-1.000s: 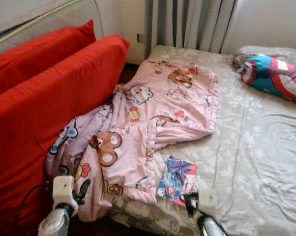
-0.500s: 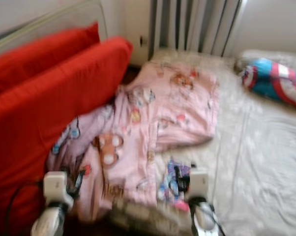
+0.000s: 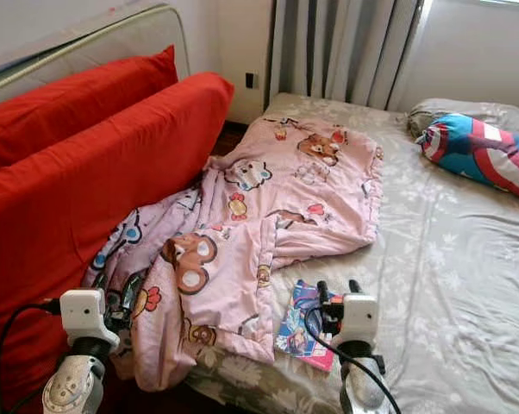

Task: Clean up the room

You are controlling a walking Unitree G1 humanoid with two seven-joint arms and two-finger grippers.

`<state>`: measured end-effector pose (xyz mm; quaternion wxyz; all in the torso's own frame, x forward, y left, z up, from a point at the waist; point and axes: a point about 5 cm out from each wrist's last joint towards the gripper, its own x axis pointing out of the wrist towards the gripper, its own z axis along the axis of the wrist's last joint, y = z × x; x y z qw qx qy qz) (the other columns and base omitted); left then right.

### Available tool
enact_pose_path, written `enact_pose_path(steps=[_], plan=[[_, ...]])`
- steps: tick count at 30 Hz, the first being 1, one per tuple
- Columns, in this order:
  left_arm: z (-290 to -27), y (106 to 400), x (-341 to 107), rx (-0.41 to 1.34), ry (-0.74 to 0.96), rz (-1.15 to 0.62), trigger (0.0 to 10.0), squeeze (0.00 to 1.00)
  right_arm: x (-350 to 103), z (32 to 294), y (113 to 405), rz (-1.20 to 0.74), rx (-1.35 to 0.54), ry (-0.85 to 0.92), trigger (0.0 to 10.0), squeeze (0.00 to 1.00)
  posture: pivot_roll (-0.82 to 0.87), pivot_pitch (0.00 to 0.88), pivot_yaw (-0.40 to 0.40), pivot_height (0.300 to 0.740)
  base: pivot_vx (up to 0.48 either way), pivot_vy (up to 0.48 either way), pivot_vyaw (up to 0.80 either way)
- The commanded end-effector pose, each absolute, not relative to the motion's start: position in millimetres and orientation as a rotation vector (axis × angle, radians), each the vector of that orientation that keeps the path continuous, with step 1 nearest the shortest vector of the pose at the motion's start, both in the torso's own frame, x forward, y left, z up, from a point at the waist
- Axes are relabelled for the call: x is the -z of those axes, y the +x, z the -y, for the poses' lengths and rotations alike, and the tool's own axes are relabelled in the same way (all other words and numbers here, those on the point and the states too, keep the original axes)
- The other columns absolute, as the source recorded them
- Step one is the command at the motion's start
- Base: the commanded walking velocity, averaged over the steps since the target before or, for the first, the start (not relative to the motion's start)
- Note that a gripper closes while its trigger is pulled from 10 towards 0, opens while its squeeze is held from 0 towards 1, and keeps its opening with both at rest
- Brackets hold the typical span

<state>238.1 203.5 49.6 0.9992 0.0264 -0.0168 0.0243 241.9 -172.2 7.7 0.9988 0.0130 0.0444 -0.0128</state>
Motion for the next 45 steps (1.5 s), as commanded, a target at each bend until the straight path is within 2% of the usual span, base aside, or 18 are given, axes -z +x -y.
enact_pose_path(steps=[1,16,30,42,45], plan=[[-199.9,242.0,-51.5,-0.044,0.031,0.026,10.0,0.0,-8.4,167.7,240.7,-0.09,0.016,0.035,10.0,0.0,-0.13,0.008,-0.017,0.74,0.0,0.0,0.0],[-201.9,248.7,-58.1,-0.052,0.025,0.017,10.0,0.0,-14.7,175.2,249.8,-0.119,0.073,-0.003,10.0,0.0,-0.12,0.07,-0.012,0.74,0.0,0.0,0.0],[-196.3,251.4,-61.8,-0.043,0.01,0.016,10.0,0.0,-17.1,170.6,252.1,-0.132,0.059,-0.005,10.0,0.0,-0.11,0.091,-0.016,0.685,0.0,0.0,0.0],[-194.6,251.3,-61.5,-0.044,0.005,0.006,10.0,0.0,-18.2,171.1,252.7,-0.143,0.062,-0.008,10.0,0.0,-0.11,0.092,-0.018,0.68,0.0,0.0,0.0],[-193.9,251.0,-61.5,-0.043,0.005,0.003,10.0,0.0,-17.3,171.1,252.8,-0.155,0.063,-0.008,10.0,0.0,-0.11,0.092,-0.019,0.665,0.0,0.0,0.0]])
